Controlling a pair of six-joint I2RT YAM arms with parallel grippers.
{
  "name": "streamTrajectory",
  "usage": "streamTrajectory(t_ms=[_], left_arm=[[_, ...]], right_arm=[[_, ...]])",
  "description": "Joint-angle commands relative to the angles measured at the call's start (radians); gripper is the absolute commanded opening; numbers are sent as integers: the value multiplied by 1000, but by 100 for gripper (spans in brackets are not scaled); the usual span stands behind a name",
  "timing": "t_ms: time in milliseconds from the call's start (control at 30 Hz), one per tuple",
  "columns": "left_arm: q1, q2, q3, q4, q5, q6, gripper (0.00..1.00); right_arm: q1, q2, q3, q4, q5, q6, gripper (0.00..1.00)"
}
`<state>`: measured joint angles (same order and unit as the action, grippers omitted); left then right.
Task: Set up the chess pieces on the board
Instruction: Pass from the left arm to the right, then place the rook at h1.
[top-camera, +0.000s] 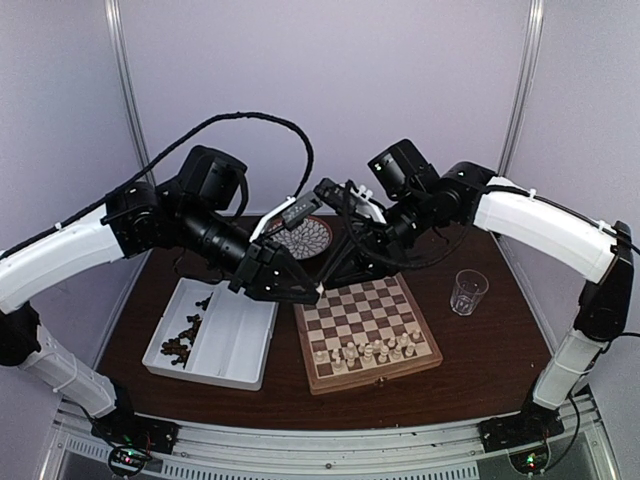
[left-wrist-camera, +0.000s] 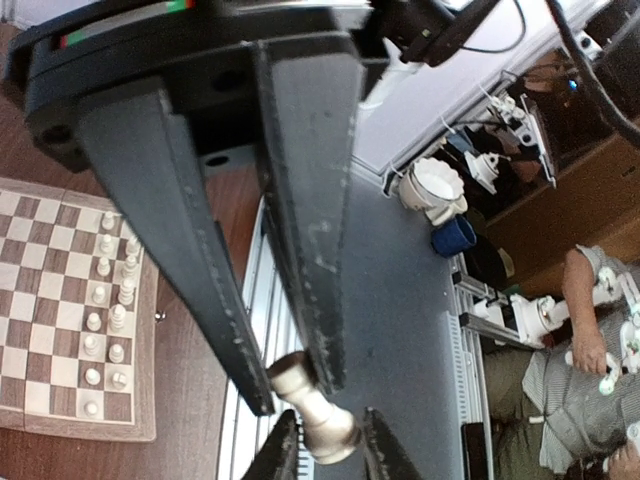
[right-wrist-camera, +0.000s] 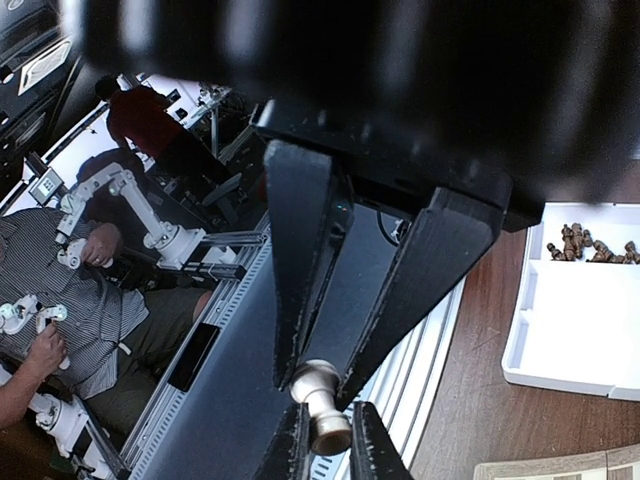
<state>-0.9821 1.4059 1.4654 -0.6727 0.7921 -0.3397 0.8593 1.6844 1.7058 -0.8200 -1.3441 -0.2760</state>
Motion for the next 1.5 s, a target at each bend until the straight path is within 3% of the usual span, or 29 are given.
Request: streamTrajectory(t_ms=[0,267,600,800,900,1100,1467], left_arm=[[5,-33,-17,82,-140,21,30],[24,-178,-115,-38,-403,109,55],[277,-248,-250,1,-595,82,57],[362,-226,-280,-29,-771,100,57],[385,-225,-314,-17,-828,117,57],[429,-250,-393,29,-813,115,57],[448,-269,-444,46,-806,99,57]], right_arm=[[16,-14,1,-67,64,-50,6],[7,-107,57,-351,454,-391,4],[9,-229,-72,-387,926,-547,4],[6,-340,-377,-284,1226,-522,3],[6,-392,-526,-222,1286,-502,4],[3,-425,-702,-112,1365,-496,5],[-9,-344,-797,55,1357,-471,5]])
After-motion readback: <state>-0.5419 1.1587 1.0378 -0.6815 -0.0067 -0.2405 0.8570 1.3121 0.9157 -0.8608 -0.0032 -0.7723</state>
